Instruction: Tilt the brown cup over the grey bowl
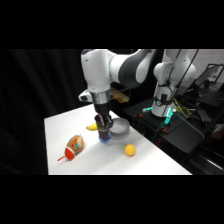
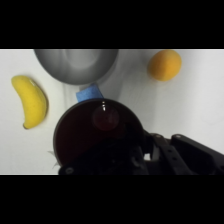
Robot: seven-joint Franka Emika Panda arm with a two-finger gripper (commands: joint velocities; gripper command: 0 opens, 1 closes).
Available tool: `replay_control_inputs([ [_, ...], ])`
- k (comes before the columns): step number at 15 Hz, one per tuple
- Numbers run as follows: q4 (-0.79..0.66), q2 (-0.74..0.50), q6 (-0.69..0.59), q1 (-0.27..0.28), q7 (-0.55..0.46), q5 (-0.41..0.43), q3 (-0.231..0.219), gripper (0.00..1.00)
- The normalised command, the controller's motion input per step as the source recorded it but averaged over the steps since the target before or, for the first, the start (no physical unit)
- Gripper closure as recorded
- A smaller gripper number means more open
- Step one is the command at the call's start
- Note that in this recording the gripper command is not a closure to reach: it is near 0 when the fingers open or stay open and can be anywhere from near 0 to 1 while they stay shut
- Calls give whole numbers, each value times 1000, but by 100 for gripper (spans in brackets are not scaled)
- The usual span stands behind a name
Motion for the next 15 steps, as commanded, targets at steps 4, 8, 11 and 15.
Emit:
replay_control_inputs([
  [4,-247,-507,-242,-240,-848,801,13,12],
  [8,-101,-216,-347,-158,-894,736,-121,15],
  [11,-16,-55,-519,-154,-756,576,-152,14],
  [15,59,51,-607,-168,-585,469,-150,14],
])
